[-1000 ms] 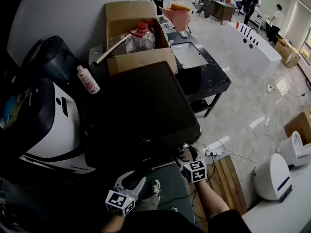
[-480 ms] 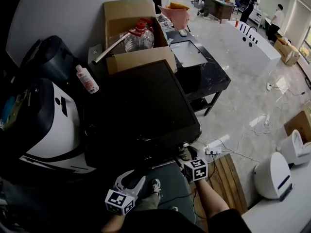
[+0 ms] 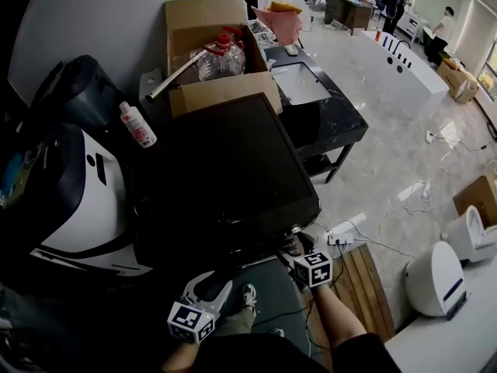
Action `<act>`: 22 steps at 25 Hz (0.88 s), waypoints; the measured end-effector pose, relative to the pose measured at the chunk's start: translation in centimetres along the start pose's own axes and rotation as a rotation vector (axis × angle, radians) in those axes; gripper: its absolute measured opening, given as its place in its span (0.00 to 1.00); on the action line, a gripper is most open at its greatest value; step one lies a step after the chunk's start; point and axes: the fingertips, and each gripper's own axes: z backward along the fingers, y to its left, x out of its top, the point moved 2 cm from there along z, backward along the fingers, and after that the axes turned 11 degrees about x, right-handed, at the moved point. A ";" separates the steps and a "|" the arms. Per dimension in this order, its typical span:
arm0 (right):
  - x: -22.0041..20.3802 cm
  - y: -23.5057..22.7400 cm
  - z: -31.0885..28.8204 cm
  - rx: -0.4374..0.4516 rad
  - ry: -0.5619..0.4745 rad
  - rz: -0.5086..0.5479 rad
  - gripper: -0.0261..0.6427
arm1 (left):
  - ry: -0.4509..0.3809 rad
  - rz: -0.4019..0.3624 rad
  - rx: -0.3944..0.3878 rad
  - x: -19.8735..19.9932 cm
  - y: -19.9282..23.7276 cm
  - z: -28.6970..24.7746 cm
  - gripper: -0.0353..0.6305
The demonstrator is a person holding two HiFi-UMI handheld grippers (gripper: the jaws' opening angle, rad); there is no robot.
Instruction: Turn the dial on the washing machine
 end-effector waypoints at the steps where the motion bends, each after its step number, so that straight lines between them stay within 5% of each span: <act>1: 0.0 0.0 0.0 0.003 0.000 -0.005 0.59 | 0.003 -0.001 -0.001 0.0 0.0 0.0 0.29; 22: -0.8 0.5 0.2 0.007 0.011 -0.047 0.58 | -0.002 0.016 0.001 -0.1 -0.2 0.1 0.29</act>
